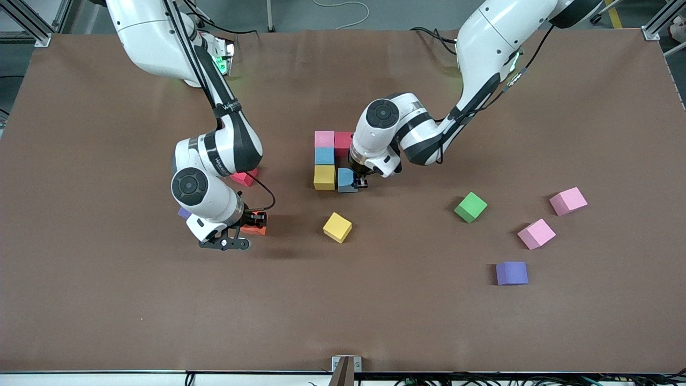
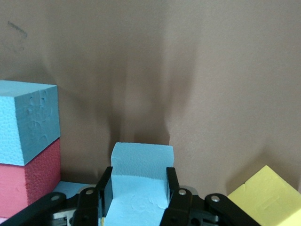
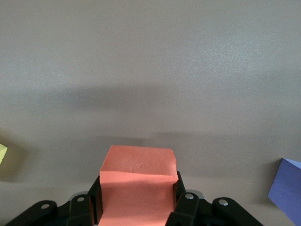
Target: Arrange 11 blocks into digit 3
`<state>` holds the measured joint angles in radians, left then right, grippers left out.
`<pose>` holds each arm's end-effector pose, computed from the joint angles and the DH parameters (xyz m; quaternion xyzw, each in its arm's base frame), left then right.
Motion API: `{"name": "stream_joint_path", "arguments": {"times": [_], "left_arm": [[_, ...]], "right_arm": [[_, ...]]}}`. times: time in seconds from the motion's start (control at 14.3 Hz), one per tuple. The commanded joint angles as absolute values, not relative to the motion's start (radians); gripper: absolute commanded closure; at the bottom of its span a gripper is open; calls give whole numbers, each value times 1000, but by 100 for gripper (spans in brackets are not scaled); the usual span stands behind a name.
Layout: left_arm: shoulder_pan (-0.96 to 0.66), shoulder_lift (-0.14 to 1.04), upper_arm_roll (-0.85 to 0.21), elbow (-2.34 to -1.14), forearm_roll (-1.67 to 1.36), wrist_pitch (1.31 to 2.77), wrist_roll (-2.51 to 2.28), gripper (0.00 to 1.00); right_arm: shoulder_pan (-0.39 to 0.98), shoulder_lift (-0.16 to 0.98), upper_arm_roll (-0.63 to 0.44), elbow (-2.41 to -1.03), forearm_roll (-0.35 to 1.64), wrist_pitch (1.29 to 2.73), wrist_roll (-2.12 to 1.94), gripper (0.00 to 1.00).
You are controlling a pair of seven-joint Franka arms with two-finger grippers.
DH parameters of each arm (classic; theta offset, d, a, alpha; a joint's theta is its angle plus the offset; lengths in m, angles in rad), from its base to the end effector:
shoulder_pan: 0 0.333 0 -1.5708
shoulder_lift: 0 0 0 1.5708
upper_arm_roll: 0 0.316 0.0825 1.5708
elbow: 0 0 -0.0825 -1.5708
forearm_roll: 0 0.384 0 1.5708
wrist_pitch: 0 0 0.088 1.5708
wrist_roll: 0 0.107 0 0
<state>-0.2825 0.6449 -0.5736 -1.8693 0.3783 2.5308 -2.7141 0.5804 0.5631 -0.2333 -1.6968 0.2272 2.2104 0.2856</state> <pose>0.4426 -0.4759 0.2274 0.6665 0.7405 -0.0598 0.0630 0.6228 0.2504 0.2729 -0.9993 0.0222 0.0226 0.0219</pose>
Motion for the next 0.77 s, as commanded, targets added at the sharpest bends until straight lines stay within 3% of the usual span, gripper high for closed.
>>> {"name": "stream_joint_path", "arguments": {"times": [0.0, 0.7], "left_arm": [[-307, 641, -558, -1865, 425, 2530, -2773, 72], [-321, 650, -555, -1875, 453, 2528, -2775, 73]], "right_arm": [[569, 563, -224, -1698, 238, 2209, 267, 98], [569, 572, -224, -1698, 238, 2210, 268, 97]]}}
